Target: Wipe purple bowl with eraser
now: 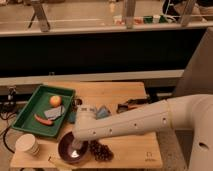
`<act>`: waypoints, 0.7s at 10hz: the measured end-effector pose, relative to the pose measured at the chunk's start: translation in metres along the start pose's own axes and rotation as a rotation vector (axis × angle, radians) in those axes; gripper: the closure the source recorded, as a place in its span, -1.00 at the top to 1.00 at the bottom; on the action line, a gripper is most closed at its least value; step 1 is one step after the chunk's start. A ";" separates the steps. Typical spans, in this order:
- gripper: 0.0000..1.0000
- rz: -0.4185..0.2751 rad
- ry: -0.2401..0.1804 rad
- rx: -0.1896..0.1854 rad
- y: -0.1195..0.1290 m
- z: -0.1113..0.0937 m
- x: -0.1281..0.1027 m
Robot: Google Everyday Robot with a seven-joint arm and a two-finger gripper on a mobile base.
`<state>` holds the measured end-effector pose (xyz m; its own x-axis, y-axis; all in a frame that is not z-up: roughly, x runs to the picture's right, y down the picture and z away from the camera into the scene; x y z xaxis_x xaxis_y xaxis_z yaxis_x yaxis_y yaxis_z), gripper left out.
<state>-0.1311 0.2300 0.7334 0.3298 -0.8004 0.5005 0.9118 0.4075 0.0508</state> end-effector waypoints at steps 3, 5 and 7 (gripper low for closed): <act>-0.99 0.015 -0.015 0.010 -0.013 -0.009 0.010; -0.99 0.032 -0.054 -0.024 -0.018 -0.010 0.019; -0.99 0.051 -0.102 -0.027 -0.021 -0.011 0.023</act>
<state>-0.1398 0.1987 0.7347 0.3506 -0.7293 0.5875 0.9012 0.4333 0.0002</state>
